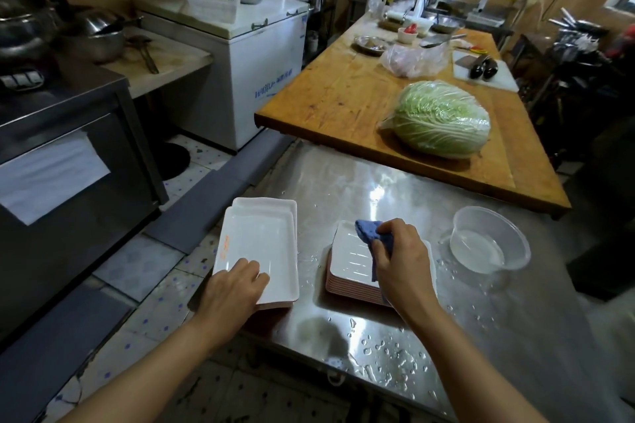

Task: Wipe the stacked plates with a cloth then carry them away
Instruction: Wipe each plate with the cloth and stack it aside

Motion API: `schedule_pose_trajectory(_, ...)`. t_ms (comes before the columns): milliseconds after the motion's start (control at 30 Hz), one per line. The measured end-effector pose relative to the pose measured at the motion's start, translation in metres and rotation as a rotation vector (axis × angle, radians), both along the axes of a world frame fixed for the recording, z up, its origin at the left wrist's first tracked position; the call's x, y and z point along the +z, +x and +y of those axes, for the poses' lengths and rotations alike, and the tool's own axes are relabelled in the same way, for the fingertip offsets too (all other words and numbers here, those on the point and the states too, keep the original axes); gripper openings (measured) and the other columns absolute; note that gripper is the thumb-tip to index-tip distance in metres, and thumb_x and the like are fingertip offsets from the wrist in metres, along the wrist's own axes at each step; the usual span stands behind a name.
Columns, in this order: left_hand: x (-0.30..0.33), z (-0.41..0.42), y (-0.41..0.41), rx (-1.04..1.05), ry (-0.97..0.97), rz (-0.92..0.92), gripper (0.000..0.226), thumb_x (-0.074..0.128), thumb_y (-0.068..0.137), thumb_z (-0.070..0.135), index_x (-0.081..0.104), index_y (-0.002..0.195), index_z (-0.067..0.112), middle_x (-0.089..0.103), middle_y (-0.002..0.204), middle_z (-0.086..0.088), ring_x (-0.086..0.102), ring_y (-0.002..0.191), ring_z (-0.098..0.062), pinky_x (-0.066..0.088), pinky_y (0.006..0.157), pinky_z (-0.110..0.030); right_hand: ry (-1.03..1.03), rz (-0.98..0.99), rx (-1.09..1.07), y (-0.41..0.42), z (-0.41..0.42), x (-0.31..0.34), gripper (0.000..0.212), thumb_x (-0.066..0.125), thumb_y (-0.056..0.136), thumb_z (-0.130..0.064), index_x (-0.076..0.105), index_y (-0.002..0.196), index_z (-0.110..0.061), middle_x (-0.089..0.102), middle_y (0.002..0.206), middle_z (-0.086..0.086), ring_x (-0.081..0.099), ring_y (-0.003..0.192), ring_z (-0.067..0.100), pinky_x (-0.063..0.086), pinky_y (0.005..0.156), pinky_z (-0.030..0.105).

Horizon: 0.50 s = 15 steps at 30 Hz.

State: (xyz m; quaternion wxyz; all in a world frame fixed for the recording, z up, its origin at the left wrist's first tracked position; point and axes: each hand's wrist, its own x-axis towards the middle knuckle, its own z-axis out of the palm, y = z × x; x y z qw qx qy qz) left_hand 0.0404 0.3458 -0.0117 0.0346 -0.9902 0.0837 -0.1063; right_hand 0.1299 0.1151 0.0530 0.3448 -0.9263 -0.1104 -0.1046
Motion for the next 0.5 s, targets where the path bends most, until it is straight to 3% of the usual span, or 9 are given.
schedule_pose_trajectory(167, -0.007, 0.005, 0.010, 0.034, -0.019, 0.086, 0.050, 0.095, 0.028, 0.022, 0.059, 0.062, 0.012, 0.057, 0.064, -0.004, 0.054, 0.054, -0.022, 0.034, 0.035, -0.022, -0.010, 0.011, -0.021, 0.006, -0.015, -0.006, 0.012, 0.057, 0.090, -0.010, 0.055, 0.102, -0.009, 0.054, 0.102, 0.006, 0.045, 0.079, 0.013, 0.030, 0.066, 0.022)
schedule_pose_trajectory(267, -0.010, 0.006, 0.016, 0.068, 0.002, 0.141, 0.052, 0.092, 0.043, 0.042, 0.064, 0.074, 0.012, 0.061, 0.075, -0.006, 0.057, 0.064, -0.023, 0.040, 0.041, -0.026, -0.008, 0.026, -0.040, 0.010, -0.025, -0.008, 0.012, 0.058, 0.090, -0.010, 0.055, 0.101, -0.008, 0.055, 0.102, 0.008, 0.048, 0.082, 0.016, 0.035, 0.070, 0.026)
schedule_pose_trajectory(333, -0.012, 0.004, 0.020, 0.124, 0.025, 0.180, 0.058, 0.076, 0.061, 0.061, 0.064, 0.091, 0.012, 0.061, 0.092, -0.005, 0.056, 0.082, -0.024, 0.038, 0.053, -0.030, -0.009, 0.035, -0.047, 0.015, -0.032, -0.009, 0.012, 0.058, 0.090, -0.010, 0.056, 0.101, -0.007, 0.055, 0.102, 0.009, 0.052, 0.086, 0.020, 0.037, 0.072, 0.027)
schedule_pose_trajectory(400, -0.013, -0.003, 0.025, 0.209, 0.029, 0.188, 0.066, 0.056, 0.070, 0.074, 0.063, 0.095, 0.013, 0.058, 0.100, -0.005, 0.052, 0.094, -0.024, 0.035, 0.060, -0.032, -0.010, 0.043, -0.066, 0.020, -0.039, -0.010, 0.013, 0.057, 0.090, -0.010, 0.056, 0.102, -0.007, 0.055, 0.102, 0.009, 0.053, 0.088, 0.022, 0.036, 0.072, 0.027)
schedule_pose_trajectory(500, -0.005, -0.028, 0.041, 0.308, -0.021, 0.162, 0.065, 0.041, 0.081, 0.072, 0.065, 0.099, 0.015, 0.054, 0.108, -0.003, 0.047, 0.103, -0.024, 0.038, 0.065, -0.033, -0.004, 0.044, -0.097, 0.026, -0.050, -0.010, 0.013, 0.057, 0.089, -0.009, 0.057, 0.102, -0.006, 0.056, 0.102, 0.011, 0.053, 0.090, 0.025, 0.034, 0.072, 0.027)
